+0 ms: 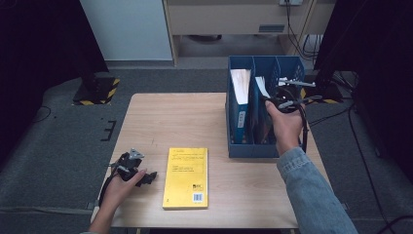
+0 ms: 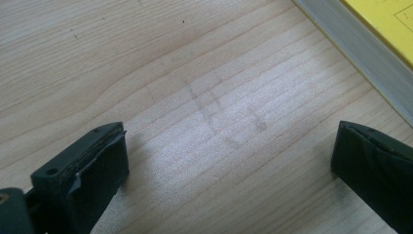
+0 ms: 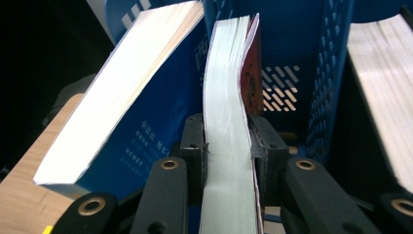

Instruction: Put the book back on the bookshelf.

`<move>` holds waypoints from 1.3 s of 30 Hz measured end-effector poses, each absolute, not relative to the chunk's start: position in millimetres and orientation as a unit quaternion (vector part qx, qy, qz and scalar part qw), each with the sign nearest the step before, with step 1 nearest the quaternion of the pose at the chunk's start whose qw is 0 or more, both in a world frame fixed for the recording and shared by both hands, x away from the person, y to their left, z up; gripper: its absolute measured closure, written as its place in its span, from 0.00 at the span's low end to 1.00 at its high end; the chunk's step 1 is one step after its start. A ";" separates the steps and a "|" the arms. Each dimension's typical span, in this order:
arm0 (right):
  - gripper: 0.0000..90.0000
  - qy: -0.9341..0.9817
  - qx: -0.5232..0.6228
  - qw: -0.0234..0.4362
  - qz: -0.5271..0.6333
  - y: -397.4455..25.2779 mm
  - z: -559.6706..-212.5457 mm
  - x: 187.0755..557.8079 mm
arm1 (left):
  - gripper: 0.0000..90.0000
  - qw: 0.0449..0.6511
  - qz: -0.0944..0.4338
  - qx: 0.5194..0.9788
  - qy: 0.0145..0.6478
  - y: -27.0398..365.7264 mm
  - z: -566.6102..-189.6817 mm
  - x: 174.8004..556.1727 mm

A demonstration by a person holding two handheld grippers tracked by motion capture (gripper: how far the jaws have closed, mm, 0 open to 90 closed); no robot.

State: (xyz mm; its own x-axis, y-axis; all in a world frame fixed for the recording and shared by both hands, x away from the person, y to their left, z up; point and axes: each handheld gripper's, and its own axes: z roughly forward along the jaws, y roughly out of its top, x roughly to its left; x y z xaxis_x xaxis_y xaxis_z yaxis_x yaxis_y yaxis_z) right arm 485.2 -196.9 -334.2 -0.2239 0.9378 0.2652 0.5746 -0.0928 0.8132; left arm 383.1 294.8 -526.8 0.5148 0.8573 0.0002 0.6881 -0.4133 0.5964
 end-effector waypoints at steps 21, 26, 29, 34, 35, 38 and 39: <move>0.80 0.615 0.603 0.210 0.462 -203.8 -325.1 506.8 | 0.00 0.274 0.155 0.827 0.466 294.8 -527.1 383.1; 0.81 0.613 0.606 0.219 0.457 -207.3 -323.9 515.8 | 0.00 0.275 0.157 0.826 0.467 294.7 -527.2 382.8; 0.81 0.613 0.607 0.222 0.455 -208.3 -324.5 522.2 | 0.00 0.275 0.156 0.826 0.467 294.6 -527.2 382.8; 0.81 0.618 0.605 0.227 0.447 -205.1 -325.9 531.6 | 0.00 0.276 0.157 0.825 0.467 294.6 -527.3 382.8; 0.81 0.623 0.601 0.232 0.444 -204.1 -325.6 533.6 | 0.00 0.276 0.157 0.825 0.467 294.7 -527.3 382.8; 0.81 0.624 0.598 0.242 0.441 -201.8 -324.8 537.8 | 0.00 0.276 0.157 0.825 0.467 294.6 -527.3 382.8; 0.81 0.622 0.600 0.243 0.442 -201.3 -324.7 538.9 | 0.00 0.276 0.157 0.825 0.467 294.6 -527.4 382.7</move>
